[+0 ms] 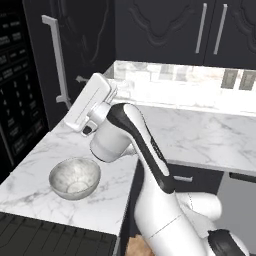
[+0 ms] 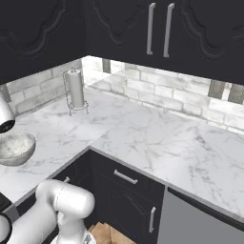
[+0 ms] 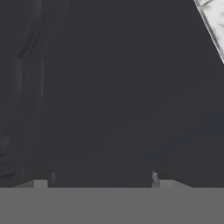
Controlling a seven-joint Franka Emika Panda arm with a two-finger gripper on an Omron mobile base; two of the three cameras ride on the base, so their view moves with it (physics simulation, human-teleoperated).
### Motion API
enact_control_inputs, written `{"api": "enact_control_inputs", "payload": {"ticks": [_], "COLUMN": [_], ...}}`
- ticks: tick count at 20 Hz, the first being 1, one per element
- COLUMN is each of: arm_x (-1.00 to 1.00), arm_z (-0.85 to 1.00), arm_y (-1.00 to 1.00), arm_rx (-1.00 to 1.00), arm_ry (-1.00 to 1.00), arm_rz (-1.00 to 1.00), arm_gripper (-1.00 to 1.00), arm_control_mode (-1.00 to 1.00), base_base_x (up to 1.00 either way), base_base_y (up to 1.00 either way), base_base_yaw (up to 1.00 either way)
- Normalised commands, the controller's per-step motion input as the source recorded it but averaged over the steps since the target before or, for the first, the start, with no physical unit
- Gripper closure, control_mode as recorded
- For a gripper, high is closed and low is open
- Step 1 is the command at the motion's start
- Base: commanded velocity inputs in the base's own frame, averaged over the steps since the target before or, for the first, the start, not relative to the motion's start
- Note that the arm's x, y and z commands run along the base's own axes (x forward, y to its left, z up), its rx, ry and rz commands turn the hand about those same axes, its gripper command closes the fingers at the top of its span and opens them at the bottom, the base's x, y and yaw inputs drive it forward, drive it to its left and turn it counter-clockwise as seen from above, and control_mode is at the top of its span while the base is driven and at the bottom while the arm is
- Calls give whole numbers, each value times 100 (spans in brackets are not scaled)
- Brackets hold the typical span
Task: Open the cabinet and move the ladle to the pot. Then close the cabinet.
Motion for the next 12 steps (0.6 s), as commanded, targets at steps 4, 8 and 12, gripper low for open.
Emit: {"api": "enact_control_inputs", "payload": {"ticks": [4, 8, 12], "arm_x": [34, 29, 26], "arm_z": [0, 0, 1], "arm_y": [100, 100, 71], "arm_rx": [0, 0, 1], "arm_ry": [-7, -4, 1], "arm_rz": [0, 0, 0], "arm_gripper": [-100, -100, -100], "arm_control_mode": [-100, -100, -100], "base_base_x": [0, 0, 0], "base_base_y": [0, 0, 0], "base_base_yaw": [0, 0, 0]}}
